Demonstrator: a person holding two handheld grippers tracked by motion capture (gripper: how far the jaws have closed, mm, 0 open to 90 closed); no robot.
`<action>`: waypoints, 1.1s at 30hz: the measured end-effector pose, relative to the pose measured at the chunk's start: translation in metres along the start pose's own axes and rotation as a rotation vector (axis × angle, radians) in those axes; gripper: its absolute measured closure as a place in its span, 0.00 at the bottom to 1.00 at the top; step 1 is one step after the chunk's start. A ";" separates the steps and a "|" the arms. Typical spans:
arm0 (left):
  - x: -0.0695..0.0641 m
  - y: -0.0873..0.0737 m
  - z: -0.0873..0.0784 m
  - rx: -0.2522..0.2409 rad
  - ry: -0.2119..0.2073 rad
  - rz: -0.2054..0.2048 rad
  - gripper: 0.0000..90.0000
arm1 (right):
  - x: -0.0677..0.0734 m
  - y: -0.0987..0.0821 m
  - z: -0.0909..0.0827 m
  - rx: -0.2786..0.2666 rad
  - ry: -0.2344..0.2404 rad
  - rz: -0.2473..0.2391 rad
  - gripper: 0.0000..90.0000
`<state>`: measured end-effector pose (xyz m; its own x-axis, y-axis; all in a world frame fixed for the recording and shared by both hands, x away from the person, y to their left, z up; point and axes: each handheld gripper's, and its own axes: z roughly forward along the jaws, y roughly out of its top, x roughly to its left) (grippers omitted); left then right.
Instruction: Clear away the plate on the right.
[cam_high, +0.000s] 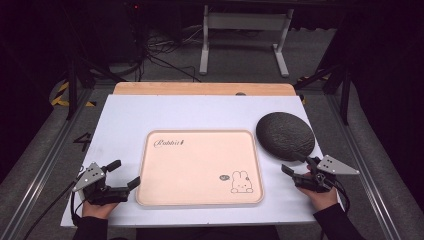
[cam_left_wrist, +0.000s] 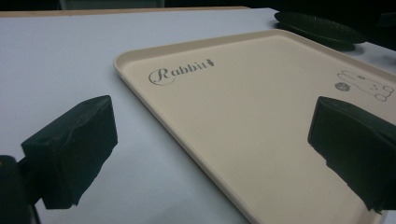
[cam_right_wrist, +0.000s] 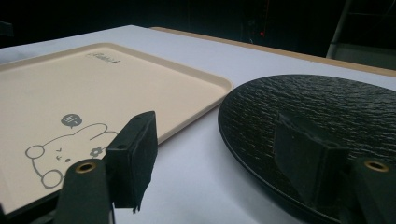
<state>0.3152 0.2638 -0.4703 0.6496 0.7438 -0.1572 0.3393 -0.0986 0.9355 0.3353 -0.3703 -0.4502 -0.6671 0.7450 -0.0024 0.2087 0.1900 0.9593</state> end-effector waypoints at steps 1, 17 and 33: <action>0.000 0.000 0.000 -0.001 0.001 0.000 0.02 | 0.000 0.000 -0.001 -0.006 0.002 -0.002 0.35; 0.000 0.000 0.001 -0.001 0.004 -0.004 0.02 | 0.000 0.005 -0.009 -0.046 -0.089 -0.131 0.38; 0.000 0.000 0.001 -0.001 0.002 -0.013 0.02 | 0.014 0.031 -0.016 0.051 -0.266 -0.473 0.40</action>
<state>0.3156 0.2633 -0.4706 0.6441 0.7462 -0.1684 0.3469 -0.0887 0.9337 0.3213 -0.3646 -0.4162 -0.4944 0.7056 -0.5077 -0.0311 0.5693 0.8215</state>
